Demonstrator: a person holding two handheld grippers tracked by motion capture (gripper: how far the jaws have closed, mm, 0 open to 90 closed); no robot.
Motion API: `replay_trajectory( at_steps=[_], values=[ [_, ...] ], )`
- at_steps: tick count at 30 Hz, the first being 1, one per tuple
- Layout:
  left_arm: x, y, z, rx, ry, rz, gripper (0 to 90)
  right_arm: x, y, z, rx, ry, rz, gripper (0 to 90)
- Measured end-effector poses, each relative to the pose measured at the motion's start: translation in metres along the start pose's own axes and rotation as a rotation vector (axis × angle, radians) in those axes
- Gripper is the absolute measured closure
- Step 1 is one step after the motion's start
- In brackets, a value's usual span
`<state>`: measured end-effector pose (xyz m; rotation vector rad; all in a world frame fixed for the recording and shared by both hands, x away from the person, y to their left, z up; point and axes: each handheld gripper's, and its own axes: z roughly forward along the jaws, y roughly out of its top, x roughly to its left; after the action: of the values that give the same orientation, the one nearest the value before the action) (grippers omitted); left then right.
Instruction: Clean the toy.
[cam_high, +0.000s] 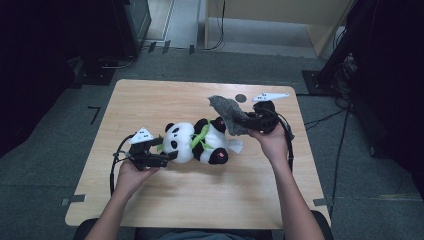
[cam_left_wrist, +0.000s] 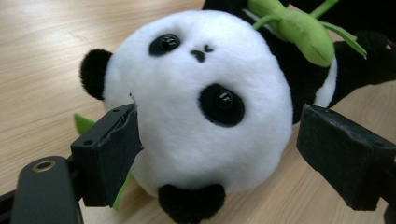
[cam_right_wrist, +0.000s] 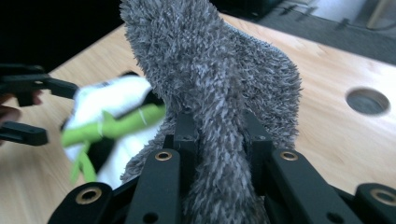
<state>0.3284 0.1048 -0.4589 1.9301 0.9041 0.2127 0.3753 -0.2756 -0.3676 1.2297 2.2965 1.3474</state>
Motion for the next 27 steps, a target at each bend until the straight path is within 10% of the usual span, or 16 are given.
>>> replay_trajectory(
  at_steps=[10,27],
  values=[
    [0.004,-0.001,0.015,0.007,0.013,-0.041,12.9,0.027,0.018,0.032,0.046,0.084,-0.085,73.4],
    [0.009,-0.013,0.030,-0.034,-0.006,0.034,6.8,0.060,0.033,0.095,0.127,0.151,-0.149,71.8]
  ],
)
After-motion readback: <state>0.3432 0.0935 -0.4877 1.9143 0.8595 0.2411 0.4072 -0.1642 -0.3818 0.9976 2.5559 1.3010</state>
